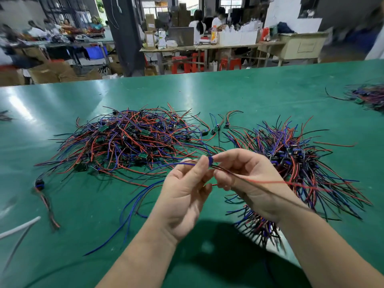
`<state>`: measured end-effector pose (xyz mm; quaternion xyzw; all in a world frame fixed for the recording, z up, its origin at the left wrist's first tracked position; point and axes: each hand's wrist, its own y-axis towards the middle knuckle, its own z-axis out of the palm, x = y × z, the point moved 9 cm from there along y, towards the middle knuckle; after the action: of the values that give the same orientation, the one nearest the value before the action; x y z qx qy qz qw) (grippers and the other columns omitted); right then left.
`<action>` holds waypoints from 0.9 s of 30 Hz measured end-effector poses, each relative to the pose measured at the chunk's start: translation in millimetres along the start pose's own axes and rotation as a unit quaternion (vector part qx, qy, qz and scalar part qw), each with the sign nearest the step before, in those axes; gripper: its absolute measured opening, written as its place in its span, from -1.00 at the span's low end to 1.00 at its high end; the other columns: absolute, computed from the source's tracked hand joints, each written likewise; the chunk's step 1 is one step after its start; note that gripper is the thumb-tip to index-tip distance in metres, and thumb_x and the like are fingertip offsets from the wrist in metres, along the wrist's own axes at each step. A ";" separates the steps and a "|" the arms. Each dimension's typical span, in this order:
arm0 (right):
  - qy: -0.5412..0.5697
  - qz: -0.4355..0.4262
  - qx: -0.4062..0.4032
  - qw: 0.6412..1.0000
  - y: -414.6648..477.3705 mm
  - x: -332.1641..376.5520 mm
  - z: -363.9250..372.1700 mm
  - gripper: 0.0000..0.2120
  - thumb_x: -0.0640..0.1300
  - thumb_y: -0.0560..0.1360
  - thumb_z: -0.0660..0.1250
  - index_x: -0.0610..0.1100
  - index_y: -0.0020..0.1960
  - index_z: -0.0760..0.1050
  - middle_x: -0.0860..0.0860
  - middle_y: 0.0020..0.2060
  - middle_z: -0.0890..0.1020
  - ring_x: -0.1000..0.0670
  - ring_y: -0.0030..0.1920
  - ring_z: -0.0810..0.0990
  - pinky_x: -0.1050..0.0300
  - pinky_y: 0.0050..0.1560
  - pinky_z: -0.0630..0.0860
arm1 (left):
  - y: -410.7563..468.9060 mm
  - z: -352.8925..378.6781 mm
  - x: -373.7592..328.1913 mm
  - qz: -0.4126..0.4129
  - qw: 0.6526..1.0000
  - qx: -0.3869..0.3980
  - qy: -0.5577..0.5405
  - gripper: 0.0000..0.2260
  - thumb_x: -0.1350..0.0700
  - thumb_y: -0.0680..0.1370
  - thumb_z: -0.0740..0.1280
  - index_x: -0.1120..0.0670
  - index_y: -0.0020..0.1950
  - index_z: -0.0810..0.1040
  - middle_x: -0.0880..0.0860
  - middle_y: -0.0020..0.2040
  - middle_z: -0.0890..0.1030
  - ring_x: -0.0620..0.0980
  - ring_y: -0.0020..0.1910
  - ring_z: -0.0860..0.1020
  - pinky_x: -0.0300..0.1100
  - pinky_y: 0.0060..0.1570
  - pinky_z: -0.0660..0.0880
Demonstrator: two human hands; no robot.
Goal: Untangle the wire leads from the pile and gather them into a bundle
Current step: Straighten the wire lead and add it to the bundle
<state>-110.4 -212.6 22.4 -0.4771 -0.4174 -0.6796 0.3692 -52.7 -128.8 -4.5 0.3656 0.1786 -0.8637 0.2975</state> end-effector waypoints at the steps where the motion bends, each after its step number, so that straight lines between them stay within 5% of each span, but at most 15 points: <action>1: 0.010 -0.005 -0.023 1.000 0.1 0.0 -3.1 -0.82 -0.26 0.22 0.53 -0.09 -0.19 0.67 -0.02 -0.37 0.63 0.09 -0.42 0.54 0.31 -0.37 0.46 | -0.4 0.3 2.6 0.016 1.000 -0.005 0.009 -0.71 0.05 0.19 0.47 0.07 -0.18 0.49 0.00 -0.31 0.57 -0.14 -0.32 0.53 -0.33 -0.32 0.42; 5: 0.122 0.036 -0.103 0.986 0.7 -7.9 -18.5 -0.94 -0.21 0.25 0.39 -0.16 -0.30 0.64 -0.05 -0.43 0.61 0.09 -0.47 0.53 0.30 -0.42 0.50 | -4.2 10.2 11.5 0.067 0.992 0.038 0.099 -0.79 0.23 0.20 0.56 0.01 -0.40 0.57 -0.08 -0.38 0.59 -0.18 -0.36 0.54 -0.38 -0.28 0.47; 9: 0.197 0.056 -0.133 0.970 1.4 -5.5 -27.4 -0.91 -0.15 0.31 0.35 -0.14 -0.33 0.59 -0.05 -0.47 0.52 0.07 -0.52 0.45 0.30 -0.50 0.43 | -3.5 14.0 10.0 0.124 0.954 0.040 0.269 -0.86 0.26 0.40 0.46 0.06 -0.25 0.57 -0.05 -0.33 0.64 -0.17 -0.32 0.57 -0.34 -0.21 0.50; 11: 0.222 0.057 -0.112 0.967 1.8 -2.9 -26.7 -0.90 -0.12 0.30 0.38 -0.14 -0.33 0.59 -0.03 -0.47 0.49 0.08 -0.52 0.43 0.29 -0.50 0.40 | 3.3 -1.6 16.2 0.047 0.983 -0.020 0.177 -0.92 0.22 0.54 0.33 0.12 -0.15 0.54 0.02 -0.33 0.66 -0.11 -0.38 0.59 -0.30 -0.27 0.54; 14: 0.250 0.059 -0.068 0.964 0.8 -1.4 -22.8 -0.87 -0.13 0.32 0.36 -0.20 -0.27 0.50 -0.03 -0.48 0.46 0.10 -0.55 0.39 0.31 -0.53 0.37 | 6.3 -19.1 28.7 -0.082 0.992 -0.067 0.075 -0.66 -0.05 0.60 0.17 0.19 -0.10 0.56 0.10 -0.30 0.67 -0.08 -0.43 0.60 -0.30 -0.40 0.56; 17: 0.131 0.076 -0.051 0.987 -1.1 -6.3 -20.1 -0.86 -0.11 0.34 0.36 -0.16 -0.32 0.56 -0.05 -0.48 0.51 0.11 -0.56 0.40 0.33 -0.54 0.37 | 4.5 -14.5 22.9 -0.084 0.990 -0.039 0.105 -0.51 -0.25 0.37 0.29 0.20 -0.17 0.61 0.12 -0.28 0.66 -0.05 -0.45 0.59 -0.26 -0.45 0.54; 21: -0.143 0.046 -0.073 0.986 -1.1 -6.5 -24.9 -0.82 -0.19 0.46 0.39 -0.21 -0.31 0.56 -0.06 -0.50 0.54 0.08 -0.53 0.39 0.30 -0.50 0.32 | 0.8 -5.4 12.3 -0.013 0.973 -0.005 0.232 -0.69 -0.04 0.18 0.50 0.18 -0.28 0.64 0.11 -0.35 0.64 -0.03 -0.45 0.60 -0.24 -0.42 0.54; 27: -0.056 0.029 -0.182 0.981 -3.2 9.0 -52.7 -0.83 -0.11 0.31 0.44 -0.20 -0.38 0.59 -0.02 -0.53 0.53 0.11 -0.58 0.40 0.34 -0.56 0.32 | -3.5 0.7 22.3 -0.082 0.942 0.082 0.314 -0.86 0.07 0.23 0.50 0.13 -0.37 0.64 0.12 -0.33 0.65 -0.02 -0.41 0.62 -0.25 -0.39 0.55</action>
<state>-133.6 -260.8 19.9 -0.5852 -0.2933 -0.7055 0.2717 -67.8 -135.0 -20.1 0.6252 0.2211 -0.7381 0.1239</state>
